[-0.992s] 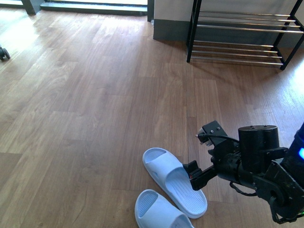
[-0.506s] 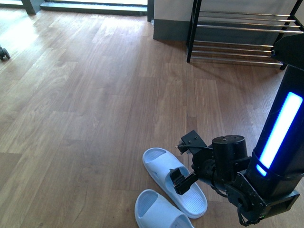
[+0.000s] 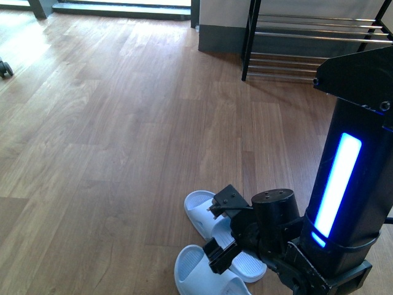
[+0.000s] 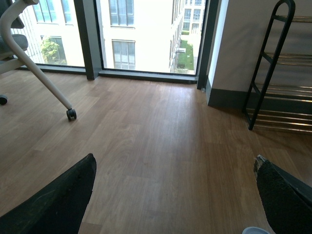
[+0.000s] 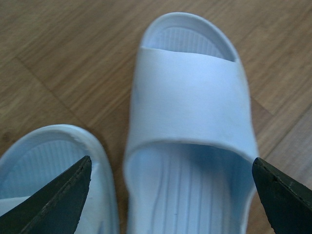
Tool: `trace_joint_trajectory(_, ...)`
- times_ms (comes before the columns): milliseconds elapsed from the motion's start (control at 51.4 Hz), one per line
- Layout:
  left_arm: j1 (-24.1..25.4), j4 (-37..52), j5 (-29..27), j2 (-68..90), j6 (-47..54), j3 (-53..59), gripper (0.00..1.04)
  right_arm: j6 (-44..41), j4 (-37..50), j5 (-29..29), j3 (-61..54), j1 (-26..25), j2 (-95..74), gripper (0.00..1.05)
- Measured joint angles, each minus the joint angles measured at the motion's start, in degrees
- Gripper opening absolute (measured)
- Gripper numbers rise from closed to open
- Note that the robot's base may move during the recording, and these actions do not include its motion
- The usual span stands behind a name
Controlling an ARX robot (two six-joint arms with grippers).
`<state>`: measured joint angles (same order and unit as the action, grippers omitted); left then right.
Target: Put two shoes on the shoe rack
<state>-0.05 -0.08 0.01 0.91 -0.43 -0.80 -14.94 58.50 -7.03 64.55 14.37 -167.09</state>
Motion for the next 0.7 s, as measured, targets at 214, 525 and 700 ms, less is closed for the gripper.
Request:
trace_joint_trajectory(214,0.0,0.0,0.0,0.0,0.0,0.0,0.95,0.48,-0.55,1.92,0.35,0.72,0.02,0.96)
trace_joint_trajectory(525,0.0,0.0,0.0,0.0,0.0,0.0,0.95,-0.13,-2.01,4.11,1.2,1.22,-0.02,0.96)
trace_joint_trajectory(700,0.0,0.0,0.0,0.0,0.0,0.0,0.95,-1.51,-2.93,2.89,1.2,-1.33,0.02,0.96)
